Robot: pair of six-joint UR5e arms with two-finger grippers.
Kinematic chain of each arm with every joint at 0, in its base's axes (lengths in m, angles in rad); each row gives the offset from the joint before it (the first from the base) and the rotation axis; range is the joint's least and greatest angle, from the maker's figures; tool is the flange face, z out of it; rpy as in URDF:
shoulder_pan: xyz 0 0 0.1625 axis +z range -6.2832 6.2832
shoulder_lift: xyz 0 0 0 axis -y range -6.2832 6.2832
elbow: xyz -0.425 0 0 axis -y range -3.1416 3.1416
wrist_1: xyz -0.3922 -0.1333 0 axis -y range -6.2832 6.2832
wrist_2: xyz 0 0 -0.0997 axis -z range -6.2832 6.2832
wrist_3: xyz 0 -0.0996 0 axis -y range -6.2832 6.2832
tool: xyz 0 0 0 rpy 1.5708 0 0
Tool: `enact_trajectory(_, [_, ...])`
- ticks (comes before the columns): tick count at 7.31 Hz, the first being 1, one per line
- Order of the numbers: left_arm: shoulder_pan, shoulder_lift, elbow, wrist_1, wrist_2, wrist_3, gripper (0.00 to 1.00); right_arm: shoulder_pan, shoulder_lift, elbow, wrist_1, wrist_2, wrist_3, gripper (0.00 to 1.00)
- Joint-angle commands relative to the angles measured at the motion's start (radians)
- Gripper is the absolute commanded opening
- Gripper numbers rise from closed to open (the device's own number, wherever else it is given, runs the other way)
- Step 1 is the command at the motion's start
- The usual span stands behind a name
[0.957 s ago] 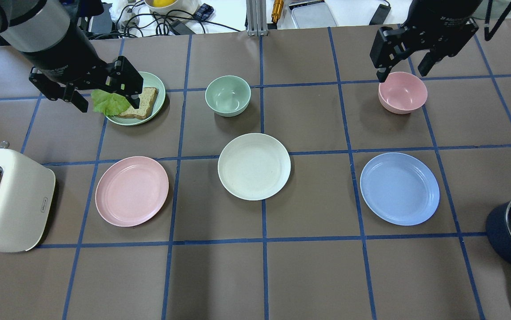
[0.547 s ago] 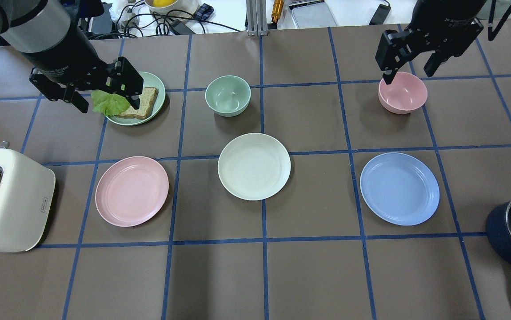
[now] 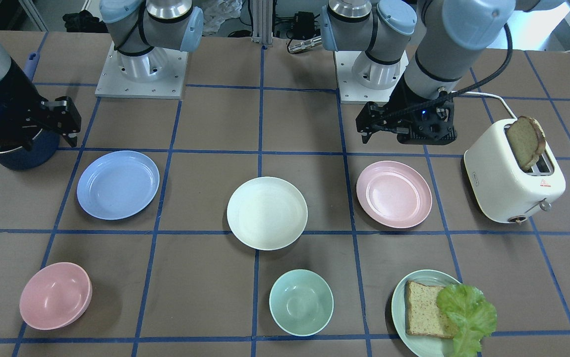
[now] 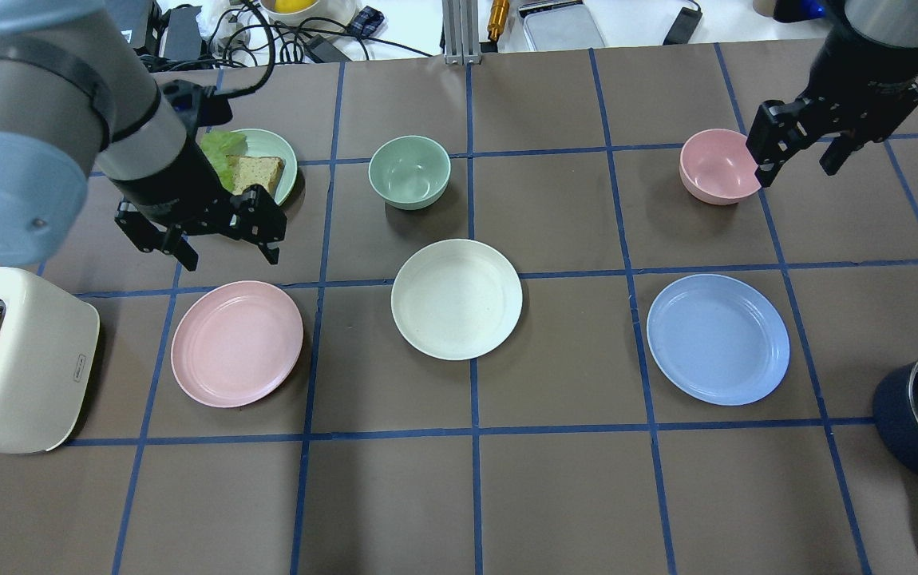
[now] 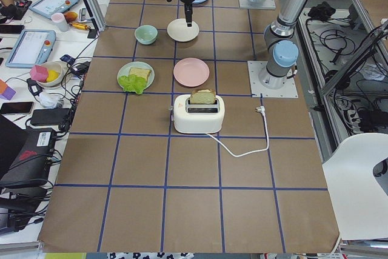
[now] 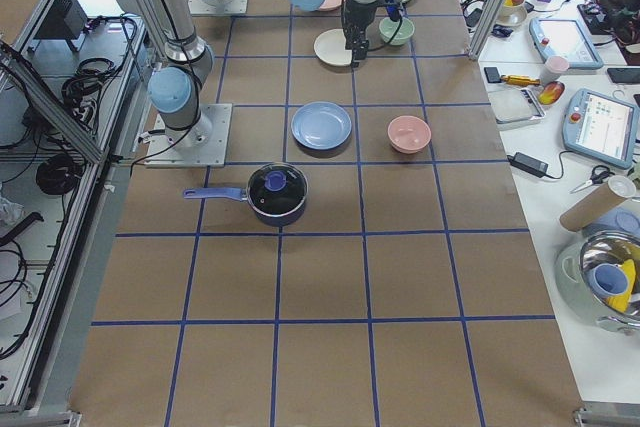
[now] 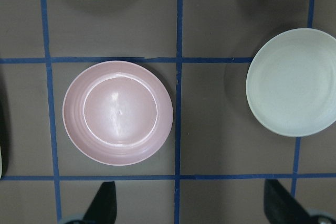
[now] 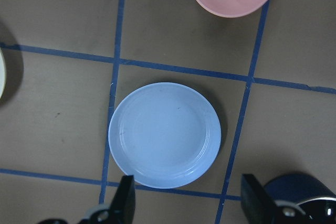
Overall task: Stack three plates with pink and blue
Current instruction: 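Lower left gripper to pink plate rim while right descends to blue plate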
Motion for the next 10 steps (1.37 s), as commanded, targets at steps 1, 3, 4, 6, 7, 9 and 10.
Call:
enact_trajectory(1, [0.0,-0.023,-0.245,0.284,0.009,-0.001,1.0,-0.083,0.0,0.119,-0.135,-0.004,-0.074,0.76])
enact_trajectory(3, [0.002,-0.049,-0.316,0.403,0.009,-0.001,1.0,-0.123,0.0,0.244,-0.321,-0.006,-0.11,0.76])
enact_trajectory(4, [0.002,-0.086,-0.325,0.432,0.009,-0.007,1.0,-0.126,0.002,0.303,-0.398,-0.023,-0.113,0.76])
enact_trajectory(6, [0.002,-0.155,-0.325,0.518,0.009,-0.003,1.0,-0.134,0.005,0.409,-0.529,-0.023,-0.118,0.75])
enact_trajectory(7, [0.002,-0.187,-0.325,0.525,0.009,-0.012,1.0,-0.134,0.012,0.447,-0.581,-0.021,-0.116,0.74])
enact_trajectory(9, [0.0,-0.229,-0.325,0.528,-0.001,-0.011,0.79,-0.135,0.057,0.475,-0.623,-0.023,-0.116,0.68])
enact_trajectory(10, [-0.002,-0.235,-0.324,0.529,0.001,0.011,0.19,-0.137,0.083,0.483,-0.652,-0.021,-0.116,0.66])
